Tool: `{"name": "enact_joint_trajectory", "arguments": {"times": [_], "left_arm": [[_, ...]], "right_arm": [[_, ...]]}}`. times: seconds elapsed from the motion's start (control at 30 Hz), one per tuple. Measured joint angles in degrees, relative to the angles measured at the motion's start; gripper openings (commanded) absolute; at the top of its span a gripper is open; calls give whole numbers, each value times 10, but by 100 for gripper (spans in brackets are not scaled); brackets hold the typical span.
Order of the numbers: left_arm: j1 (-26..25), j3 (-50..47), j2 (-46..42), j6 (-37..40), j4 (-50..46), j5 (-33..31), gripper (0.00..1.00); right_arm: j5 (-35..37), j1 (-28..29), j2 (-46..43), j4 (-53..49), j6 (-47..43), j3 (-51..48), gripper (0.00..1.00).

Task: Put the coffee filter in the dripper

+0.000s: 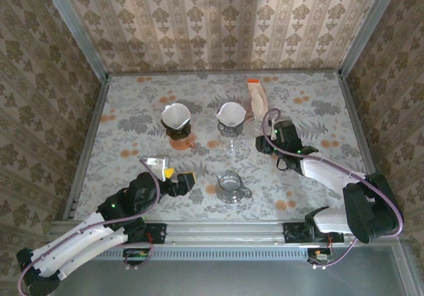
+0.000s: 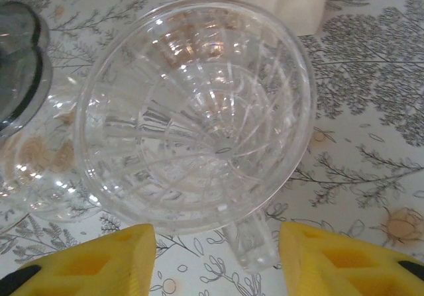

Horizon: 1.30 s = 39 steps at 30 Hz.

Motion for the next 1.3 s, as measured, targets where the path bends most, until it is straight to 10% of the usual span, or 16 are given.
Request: {"name": "enact_joint_trajectory", "arguments": {"times": [0.37, 1.3], "left_arm": [[0, -6, 25, -4, 4, -1, 100], [1, -7, 40, -9, 7, 0, 100]], "right_arm": [[5, 3, -3, 12, 1, -24, 55], [66, 28, 36, 7, -25, 9, 5]]}}
